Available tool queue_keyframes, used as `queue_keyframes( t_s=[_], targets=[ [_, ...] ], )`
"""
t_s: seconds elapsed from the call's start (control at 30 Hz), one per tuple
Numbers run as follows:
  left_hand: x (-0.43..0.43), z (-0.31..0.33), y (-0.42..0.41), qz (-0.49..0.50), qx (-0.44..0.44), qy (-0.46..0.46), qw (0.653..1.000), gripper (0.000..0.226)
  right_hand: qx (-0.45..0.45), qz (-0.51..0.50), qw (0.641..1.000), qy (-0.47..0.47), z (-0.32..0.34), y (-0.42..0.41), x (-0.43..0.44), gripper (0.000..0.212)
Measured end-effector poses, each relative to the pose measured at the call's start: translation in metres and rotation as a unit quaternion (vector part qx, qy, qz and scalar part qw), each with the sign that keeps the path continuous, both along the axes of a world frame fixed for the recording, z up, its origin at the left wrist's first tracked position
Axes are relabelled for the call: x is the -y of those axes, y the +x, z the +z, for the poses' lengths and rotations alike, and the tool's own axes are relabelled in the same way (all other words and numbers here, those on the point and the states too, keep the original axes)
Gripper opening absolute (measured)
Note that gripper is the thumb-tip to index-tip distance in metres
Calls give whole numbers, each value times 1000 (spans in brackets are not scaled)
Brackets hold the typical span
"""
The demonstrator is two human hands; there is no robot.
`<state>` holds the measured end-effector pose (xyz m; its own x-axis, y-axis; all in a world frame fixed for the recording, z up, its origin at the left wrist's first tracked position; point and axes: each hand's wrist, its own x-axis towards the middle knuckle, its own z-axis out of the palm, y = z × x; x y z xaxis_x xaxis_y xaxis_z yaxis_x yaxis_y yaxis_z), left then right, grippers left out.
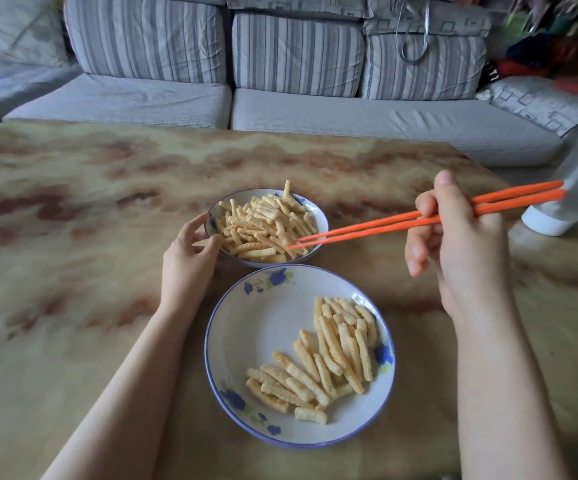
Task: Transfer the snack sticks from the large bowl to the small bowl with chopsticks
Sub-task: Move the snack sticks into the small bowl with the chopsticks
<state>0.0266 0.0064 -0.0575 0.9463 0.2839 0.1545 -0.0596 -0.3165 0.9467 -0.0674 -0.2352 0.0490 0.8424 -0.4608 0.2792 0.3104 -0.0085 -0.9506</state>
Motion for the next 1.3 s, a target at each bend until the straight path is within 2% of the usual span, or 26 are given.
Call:
queue_keyframes(
  t_s=[0.17, 0.37, 0.57, 0.7, 0.87, 1.3],
  targets=[
    [0, -1, 1, -2, 1, -9, 1000, 39, -5, -48, 999, 5, -14, 14, -10, 43],
    [0, -1, 1, 3, 2, -4, 1000, 40, -25, -34, 999, -22, -25, 23, -18, 42],
    [0, -1, 2, 0, 2, -9, 1000, 41, -6, -19, 1000, -15, -15, 14, -6, 41],
    [0, -2, 2, 1, 4, 2, 1000, 41, -21, 57, 997, -44, 1, -2, 8, 41],
    [0, 0, 0, 0, 6, 7, 1000, 41, -110, 167, 973, -116, 12, -22, 19, 41],
    [0, 0, -1, -1, 10, 6, 1000, 39, -157, 234, 947, -155, 15, -29, 20, 40]
  ],
)
